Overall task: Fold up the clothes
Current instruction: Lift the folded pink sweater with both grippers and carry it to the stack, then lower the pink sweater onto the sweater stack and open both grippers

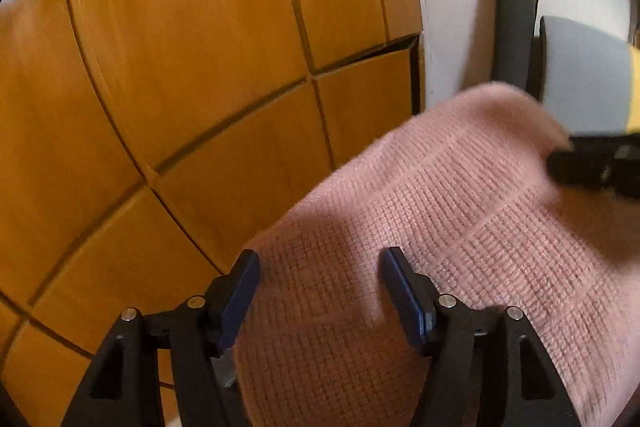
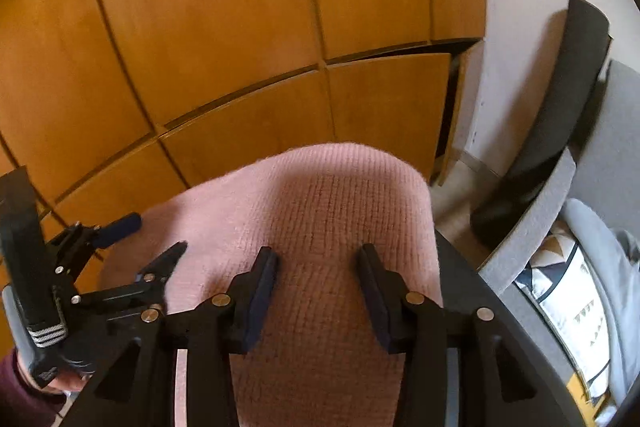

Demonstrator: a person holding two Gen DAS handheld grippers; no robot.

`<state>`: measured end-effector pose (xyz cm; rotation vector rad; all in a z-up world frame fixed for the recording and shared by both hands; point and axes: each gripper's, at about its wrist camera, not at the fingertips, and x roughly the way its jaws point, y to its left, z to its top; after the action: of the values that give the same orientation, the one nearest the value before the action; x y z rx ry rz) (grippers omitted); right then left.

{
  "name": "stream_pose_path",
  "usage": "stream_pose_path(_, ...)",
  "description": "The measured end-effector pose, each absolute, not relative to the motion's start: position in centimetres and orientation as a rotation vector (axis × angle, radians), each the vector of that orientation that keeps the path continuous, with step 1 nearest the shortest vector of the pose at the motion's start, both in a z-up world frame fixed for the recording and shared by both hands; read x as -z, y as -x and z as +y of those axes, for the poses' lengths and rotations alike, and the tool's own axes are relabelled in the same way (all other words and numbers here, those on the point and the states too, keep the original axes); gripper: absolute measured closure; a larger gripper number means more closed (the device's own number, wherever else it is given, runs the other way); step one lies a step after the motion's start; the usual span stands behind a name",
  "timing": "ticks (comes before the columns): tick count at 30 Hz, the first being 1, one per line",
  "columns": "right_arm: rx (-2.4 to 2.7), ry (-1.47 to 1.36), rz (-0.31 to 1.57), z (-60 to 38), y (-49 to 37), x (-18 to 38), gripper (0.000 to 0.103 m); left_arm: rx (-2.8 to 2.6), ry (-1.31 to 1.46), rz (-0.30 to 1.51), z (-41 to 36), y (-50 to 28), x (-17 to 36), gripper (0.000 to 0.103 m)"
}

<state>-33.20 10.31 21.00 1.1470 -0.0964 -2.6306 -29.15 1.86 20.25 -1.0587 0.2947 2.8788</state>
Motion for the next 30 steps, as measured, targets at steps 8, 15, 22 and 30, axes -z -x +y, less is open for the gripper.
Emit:
stream_pose_path(8, 2.671, -1.026, 0.065, 10.9, 30.5, -26.0, 0.047, -2.927, 0.993, 0.336, 1.8, 27.1, -21.6, 0.031)
stream_pose_path(15, 2.798, -0.656, -0.014, 13.9, 18.4, -30.2, 0.016, -3.092, 0.708, 0.331, -0.7, 16.1, -24.6, 0.001)
stream_pose_path(22, 2.873, -0.720, -0.014, 16.7, 6.0, -21.2, 0.016, -3.106, 0.692, 0.051, -0.7, 3.7, -19.9, 0.000)
stream_pose_path(30, 2.977, -0.838, -0.063, 17.0, 0.5, -9.1, 0.016, -3.018, 1.046, -0.136, 3.6, -0.6, -8.9, 0.000)
